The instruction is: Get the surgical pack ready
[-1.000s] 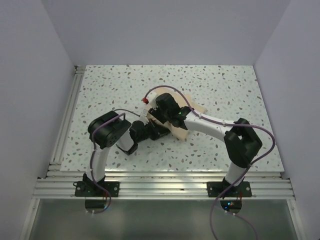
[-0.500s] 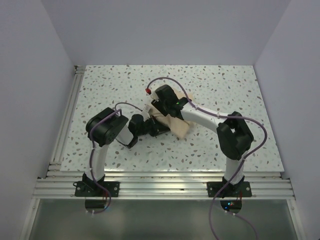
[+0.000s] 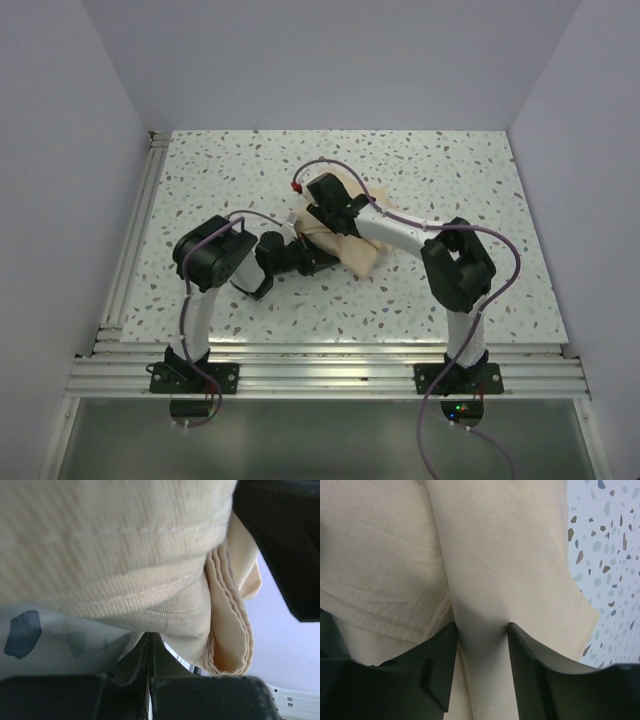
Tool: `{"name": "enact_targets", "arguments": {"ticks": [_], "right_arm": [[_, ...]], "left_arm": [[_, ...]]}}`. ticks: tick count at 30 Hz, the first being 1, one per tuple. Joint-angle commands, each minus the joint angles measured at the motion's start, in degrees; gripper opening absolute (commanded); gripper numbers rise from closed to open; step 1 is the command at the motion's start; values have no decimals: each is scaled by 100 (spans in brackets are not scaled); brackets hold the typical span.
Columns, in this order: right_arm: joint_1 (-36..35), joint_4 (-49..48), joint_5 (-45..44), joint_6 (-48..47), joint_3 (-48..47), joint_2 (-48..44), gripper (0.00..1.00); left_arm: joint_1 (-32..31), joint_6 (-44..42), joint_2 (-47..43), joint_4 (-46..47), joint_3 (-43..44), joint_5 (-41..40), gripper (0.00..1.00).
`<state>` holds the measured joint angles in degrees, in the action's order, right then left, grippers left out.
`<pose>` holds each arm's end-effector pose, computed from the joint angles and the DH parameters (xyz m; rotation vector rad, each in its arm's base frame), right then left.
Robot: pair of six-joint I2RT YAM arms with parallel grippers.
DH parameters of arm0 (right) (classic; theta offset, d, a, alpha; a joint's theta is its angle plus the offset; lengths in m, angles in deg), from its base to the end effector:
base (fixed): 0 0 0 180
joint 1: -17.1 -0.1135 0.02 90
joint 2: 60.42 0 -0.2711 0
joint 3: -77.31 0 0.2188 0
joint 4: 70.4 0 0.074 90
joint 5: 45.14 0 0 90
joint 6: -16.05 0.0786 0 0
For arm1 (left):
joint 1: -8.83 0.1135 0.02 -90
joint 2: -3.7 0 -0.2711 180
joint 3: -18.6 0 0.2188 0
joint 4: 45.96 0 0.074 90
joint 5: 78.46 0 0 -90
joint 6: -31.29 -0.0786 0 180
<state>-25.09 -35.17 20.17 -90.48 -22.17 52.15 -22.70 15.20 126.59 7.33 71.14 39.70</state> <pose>0.3435 0.2671 0.2057 -0.9723 2.1239 -0.3000 0.3026 -0.2292 0.0930 -0.4127 2.1867 -1.6192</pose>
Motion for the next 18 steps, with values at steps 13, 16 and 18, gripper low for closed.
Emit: {"name": "enact_targets", "arguments": {"ticks": [13,16,18], "right_arm": [[273,485,894,220,-590,-139,0],[536,837,1806,484,-783,-280,0],[782,1127,2578,694,-897,-323,0]], "left_arm": [[-55,133,288,75,310,-135,0],[-46,115,323,58,372,-127,0],[-38,36,341,5,416,-127,0]]}}
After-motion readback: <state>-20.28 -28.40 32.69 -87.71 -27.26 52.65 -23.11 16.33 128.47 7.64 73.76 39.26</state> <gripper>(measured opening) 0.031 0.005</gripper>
